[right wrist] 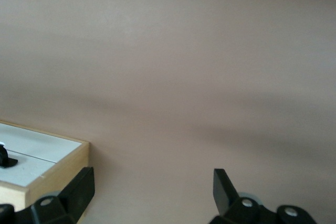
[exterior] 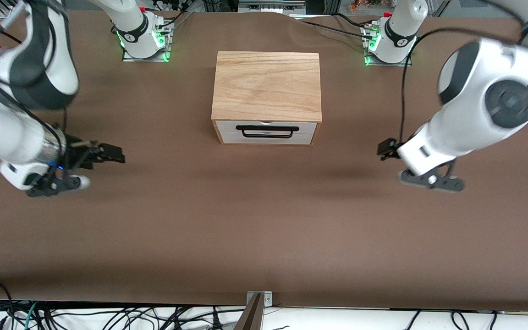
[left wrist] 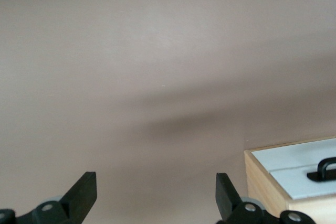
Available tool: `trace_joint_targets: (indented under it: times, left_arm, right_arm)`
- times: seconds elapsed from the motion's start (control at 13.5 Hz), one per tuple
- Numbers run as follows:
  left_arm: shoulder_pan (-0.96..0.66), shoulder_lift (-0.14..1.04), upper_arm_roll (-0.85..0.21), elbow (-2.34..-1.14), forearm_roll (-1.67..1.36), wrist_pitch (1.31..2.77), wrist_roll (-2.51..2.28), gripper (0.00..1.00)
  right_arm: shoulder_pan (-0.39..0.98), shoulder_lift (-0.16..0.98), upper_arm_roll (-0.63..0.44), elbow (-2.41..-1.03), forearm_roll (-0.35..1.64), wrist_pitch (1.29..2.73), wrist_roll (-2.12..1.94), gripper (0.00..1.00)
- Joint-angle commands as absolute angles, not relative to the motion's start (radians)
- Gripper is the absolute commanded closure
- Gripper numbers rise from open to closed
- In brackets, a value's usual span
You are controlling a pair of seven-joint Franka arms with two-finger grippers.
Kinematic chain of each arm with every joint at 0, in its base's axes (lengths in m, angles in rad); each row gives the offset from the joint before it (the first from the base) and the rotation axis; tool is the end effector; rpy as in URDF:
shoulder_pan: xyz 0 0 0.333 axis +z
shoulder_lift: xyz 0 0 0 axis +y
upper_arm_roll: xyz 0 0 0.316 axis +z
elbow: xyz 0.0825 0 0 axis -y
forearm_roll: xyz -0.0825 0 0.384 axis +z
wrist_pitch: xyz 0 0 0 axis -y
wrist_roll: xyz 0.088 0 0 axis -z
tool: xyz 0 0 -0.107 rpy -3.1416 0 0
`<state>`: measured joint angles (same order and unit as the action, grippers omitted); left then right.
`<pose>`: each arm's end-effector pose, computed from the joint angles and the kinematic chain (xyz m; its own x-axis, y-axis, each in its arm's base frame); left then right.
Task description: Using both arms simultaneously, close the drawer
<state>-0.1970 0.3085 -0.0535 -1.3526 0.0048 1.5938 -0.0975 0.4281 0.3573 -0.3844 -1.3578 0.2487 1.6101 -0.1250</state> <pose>0.6262 -0.1545 0.5441 0.9863 -0.1505 -0.0676 -0.1506 -0.9886 0.0049 0.6471 0.0939 0.5249 0.9835 0.1687 -0.0650 0.1598 -0.9793 -0.1242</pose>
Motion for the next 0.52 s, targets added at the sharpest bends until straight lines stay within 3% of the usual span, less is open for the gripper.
trace_joint_targets:
  times: [0.0, 0.22, 0.45]
  left_arm:
    - [-0.151, 0.152, -0.054, -1.504, 0.031, 1.635, -0.08, 0.0]
    - [-0.046, -0.009, -0.063, -1.716, 0.029, 1.726, -0.074, 0.0]
    - [-0.008, -0.021, -0.109, -1.718, 0.035, 1.659, -0.077, 0.0]
  right_arm:
    - [0.433, 0.273, -0.38, -1.379, 0.138, 1.553, -0.13, 0.0]
    - [0.434, 0.224, -0.377, -1.376, 0.032, 1.525, -0.126, 0.0]
    - [0.434, 0.137, -0.379, -1.445, 0.086, 1.434, -0.104, 0.0]
